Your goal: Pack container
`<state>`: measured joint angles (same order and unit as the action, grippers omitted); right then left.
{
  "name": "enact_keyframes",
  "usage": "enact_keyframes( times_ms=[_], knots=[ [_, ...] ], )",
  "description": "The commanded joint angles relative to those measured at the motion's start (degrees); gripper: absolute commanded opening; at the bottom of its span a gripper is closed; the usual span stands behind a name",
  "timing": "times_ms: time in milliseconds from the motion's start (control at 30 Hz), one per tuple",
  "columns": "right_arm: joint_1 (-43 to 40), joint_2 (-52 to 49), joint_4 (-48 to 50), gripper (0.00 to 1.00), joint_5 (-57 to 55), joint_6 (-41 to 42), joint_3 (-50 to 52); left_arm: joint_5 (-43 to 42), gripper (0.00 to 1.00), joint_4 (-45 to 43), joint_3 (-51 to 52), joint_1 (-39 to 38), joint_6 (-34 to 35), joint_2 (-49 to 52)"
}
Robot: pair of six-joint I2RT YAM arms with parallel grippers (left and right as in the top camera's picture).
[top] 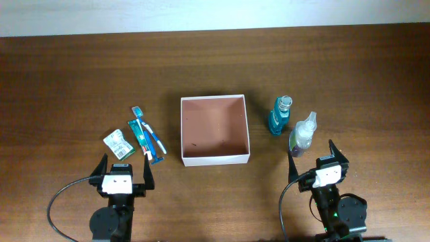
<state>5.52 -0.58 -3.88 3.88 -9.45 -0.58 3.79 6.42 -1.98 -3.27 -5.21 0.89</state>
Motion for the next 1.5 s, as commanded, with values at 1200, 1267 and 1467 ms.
enact_keyframes(
  times_ms=[1200,1267,1467],
  knots=[
    [0.5,0.4,-0.3,0.98,-0.5,-0.2,0.3,-77.6,0.99,-36.0,-0.2,-0.2,4.5,-0.5],
    [0.5,0.4,-0.3,0.98,-0.5,-0.2,0.3,-77.0,1.00,-36.0,-0.9,0.2,4.5,-0.5],
    [0.5,0.4,-0.3,0.98,-0.5,-0.2,0.3,-77.1,1.00,-34.6,-4.7,4.9,4.6,0.8]
  ],
)
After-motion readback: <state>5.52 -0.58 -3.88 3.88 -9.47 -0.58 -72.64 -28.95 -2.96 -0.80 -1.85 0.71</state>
